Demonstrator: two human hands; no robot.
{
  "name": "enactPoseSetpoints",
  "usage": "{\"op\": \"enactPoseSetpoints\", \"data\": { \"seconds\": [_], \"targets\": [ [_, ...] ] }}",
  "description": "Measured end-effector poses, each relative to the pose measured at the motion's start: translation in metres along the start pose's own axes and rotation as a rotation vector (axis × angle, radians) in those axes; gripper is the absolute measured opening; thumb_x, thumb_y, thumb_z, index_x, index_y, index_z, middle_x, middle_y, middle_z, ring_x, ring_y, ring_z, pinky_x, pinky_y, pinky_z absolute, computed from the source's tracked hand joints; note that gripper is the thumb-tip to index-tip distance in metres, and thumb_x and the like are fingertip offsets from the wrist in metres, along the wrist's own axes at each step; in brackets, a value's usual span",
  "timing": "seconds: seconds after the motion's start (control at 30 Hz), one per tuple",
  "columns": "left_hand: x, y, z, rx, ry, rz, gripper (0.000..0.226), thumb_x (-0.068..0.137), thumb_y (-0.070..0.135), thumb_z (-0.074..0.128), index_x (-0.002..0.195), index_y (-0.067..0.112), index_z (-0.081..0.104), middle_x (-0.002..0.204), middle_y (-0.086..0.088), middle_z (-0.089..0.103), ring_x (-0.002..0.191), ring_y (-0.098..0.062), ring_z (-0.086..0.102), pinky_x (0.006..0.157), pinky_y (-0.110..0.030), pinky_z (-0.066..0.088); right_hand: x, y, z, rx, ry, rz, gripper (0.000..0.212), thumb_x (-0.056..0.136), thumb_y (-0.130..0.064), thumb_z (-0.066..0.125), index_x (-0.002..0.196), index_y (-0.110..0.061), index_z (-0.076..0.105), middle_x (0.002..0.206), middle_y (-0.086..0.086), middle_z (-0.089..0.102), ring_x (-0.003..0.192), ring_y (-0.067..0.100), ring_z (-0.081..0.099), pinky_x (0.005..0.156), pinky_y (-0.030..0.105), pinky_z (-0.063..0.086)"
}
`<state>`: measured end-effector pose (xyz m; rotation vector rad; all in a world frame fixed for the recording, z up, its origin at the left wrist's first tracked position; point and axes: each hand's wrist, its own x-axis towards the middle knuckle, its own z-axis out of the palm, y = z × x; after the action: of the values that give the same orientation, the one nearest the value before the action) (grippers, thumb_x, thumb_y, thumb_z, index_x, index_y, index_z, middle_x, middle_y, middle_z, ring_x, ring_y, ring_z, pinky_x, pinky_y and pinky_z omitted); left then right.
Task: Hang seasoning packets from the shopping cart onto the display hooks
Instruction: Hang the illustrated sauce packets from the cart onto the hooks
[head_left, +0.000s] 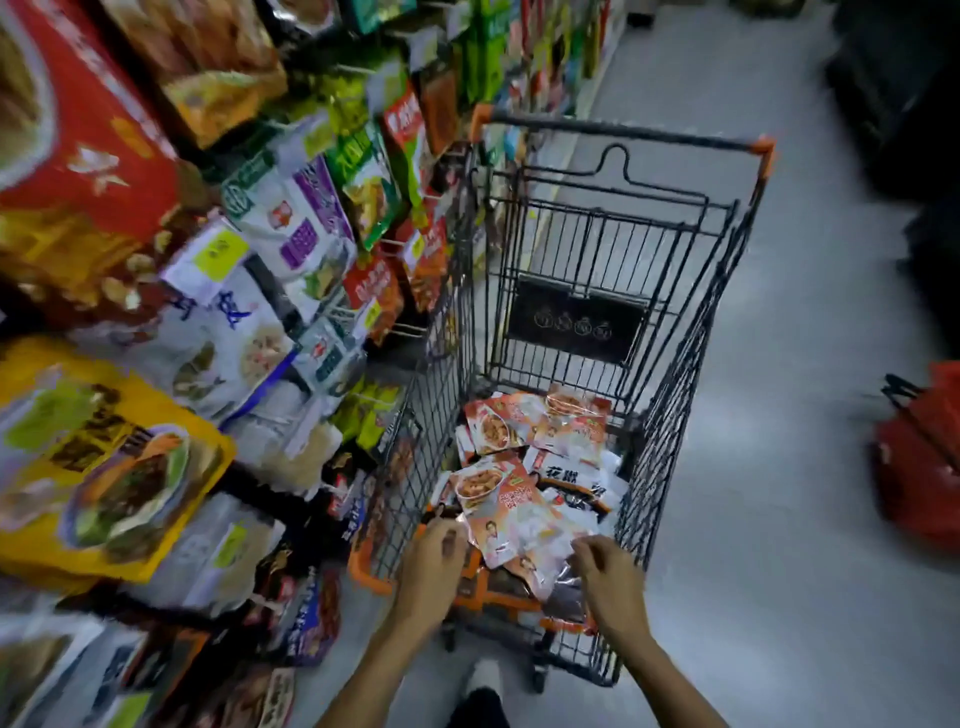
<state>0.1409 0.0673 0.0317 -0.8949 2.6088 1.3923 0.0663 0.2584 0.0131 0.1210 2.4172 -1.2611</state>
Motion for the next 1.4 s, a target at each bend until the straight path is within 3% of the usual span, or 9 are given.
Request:
{"op": "enactPoseSetpoints", "data": {
  "seconds": [0.17, 0.43, 0.53, 0.63, 0.8, 0.9, 1.03, 1.17, 1.4],
  "targets": [
    [0.086, -0.032, 0.026, 0.114, -0.096, -0.101, 0.022, 0.097, 0.024, 0.05, 0.11, 0.012, 0.062, 0.089, -0.008, 0.069, 0.079, -0.02, 0.062, 0.051, -0.013, 0.033, 0.074, 0.014, 0.032, -0.028, 0.038, 0.115, 0.02, 0.097, -0.011, 0.05, 0.092, -0.003, 0.068, 0.084, 0.011, 0.07, 0.077, 0.027, 0.065, 0.068, 0.034, 0.051],
    [0.177, -0.095, 0.102, -0.032, -0.118, -0.453, 0.039, 0.089, 0.024, 0.065, 0.084, -0.013, 0.053, 0.075, -0.025, 0.058, 0.084, -0.047, 0.06, 0.055, -0.037, 0.035, 0.186, 0.051, 0.061, -0.166, 0.105, 0.139, 0.026, 0.099, -0.017, 0.047, 0.091, -0.003, 0.067, 0.082, 0.012, 0.068, 0.074, 0.027, 0.062, 0.056, 0.028, 0.037],
    [0.198, -0.108, 0.127, -0.085, -0.061, -0.571, 0.054, 0.081, 0.029, 0.073, 0.108, -0.015, 0.055, 0.104, -0.028, 0.061, 0.098, -0.039, 0.061, 0.063, -0.038, 0.044, 0.2, 0.073, 0.073, -0.21, 0.079, 0.14, 0.028, 0.099, -0.016, 0.047, 0.081, -0.002, 0.064, 0.074, 0.01, 0.062, 0.068, 0.023, 0.055, 0.053, 0.028, 0.024],
    [0.214, -0.112, 0.144, -0.054, -0.002, -0.568, 0.068, 0.074, 0.02, 0.08, 0.127, -0.011, 0.049, 0.13, -0.028, 0.053, 0.117, -0.039, 0.053, 0.09, -0.046, 0.045, 0.202, 0.094, 0.082, -0.248, 0.042, 0.17, 0.022, 0.097, -0.012, 0.049, 0.084, -0.003, 0.064, 0.075, 0.011, 0.061, 0.074, 0.028, 0.06, 0.056, 0.025, 0.025],
    [0.233, -0.111, 0.145, 0.023, 0.097, -0.566, 0.05, 0.072, 0.012, 0.08, 0.113, -0.008, 0.061, 0.117, -0.024, 0.063, 0.107, -0.035, 0.061, 0.08, -0.039, 0.048, 0.2, 0.107, 0.092, -0.31, -0.065, 0.209, 0.021, 0.09, 0.001, 0.051, 0.106, -0.003, 0.064, 0.103, 0.017, 0.067, 0.084, 0.022, 0.057, 0.061, 0.008, 0.038],
    [0.229, -0.113, 0.129, -0.008, 0.154, -0.578, 0.028, 0.072, 0.005, 0.078, 0.094, -0.01, 0.068, 0.099, -0.024, 0.069, 0.093, -0.034, 0.066, 0.065, -0.03, 0.041, 0.199, 0.108, 0.096, -0.437, -0.173, 0.166, 0.037, 0.086, 0.0, 0.057, 0.122, -0.006, 0.059, 0.123, 0.014, 0.057, 0.111, 0.026, 0.053, 0.093, 0.028, 0.044],
    [0.218, -0.12, 0.113, -0.081, 0.209, -0.573, 0.031, 0.075, -0.003, 0.072, 0.105, -0.005, 0.066, 0.11, -0.022, 0.067, 0.101, -0.031, 0.064, 0.076, -0.031, 0.046, 0.196, 0.108, 0.103, -0.631, -0.226, 0.155, 0.045, 0.084, -0.021, 0.067, 0.126, -0.016, 0.052, 0.125, 0.007, 0.051, 0.114, 0.025, 0.05, 0.099, 0.035, 0.041],
    [0.214, -0.118, 0.11, -0.048, 0.184, -0.541, 0.037, 0.078, -0.003, 0.069, 0.113, -0.006, 0.061, 0.116, -0.023, 0.063, 0.107, -0.034, 0.061, 0.085, -0.04, 0.05, 0.194, 0.113, 0.106, -0.579, -0.177, 0.239, 0.012, 0.092, -0.013, 0.058, 0.1, -0.008, 0.065, 0.108, 0.01, 0.064, 0.095, 0.025, 0.062, 0.087, 0.04, 0.052],
    [0.205, -0.124, 0.103, -0.063, 0.124, -0.458, 0.036, 0.082, -0.005, 0.062, 0.118, -0.002, 0.059, 0.119, -0.02, 0.062, 0.111, -0.031, 0.059, 0.091, -0.041, 0.05, 0.186, 0.125, 0.1, -0.388, -0.014, 0.467, 0.015, 0.098, -0.012, 0.047, 0.098, 0.0, 0.055, 0.102, 0.016, 0.066, 0.08, 0.024, 0.06, 0.063, 0.029, 0.047]
  ]
}}
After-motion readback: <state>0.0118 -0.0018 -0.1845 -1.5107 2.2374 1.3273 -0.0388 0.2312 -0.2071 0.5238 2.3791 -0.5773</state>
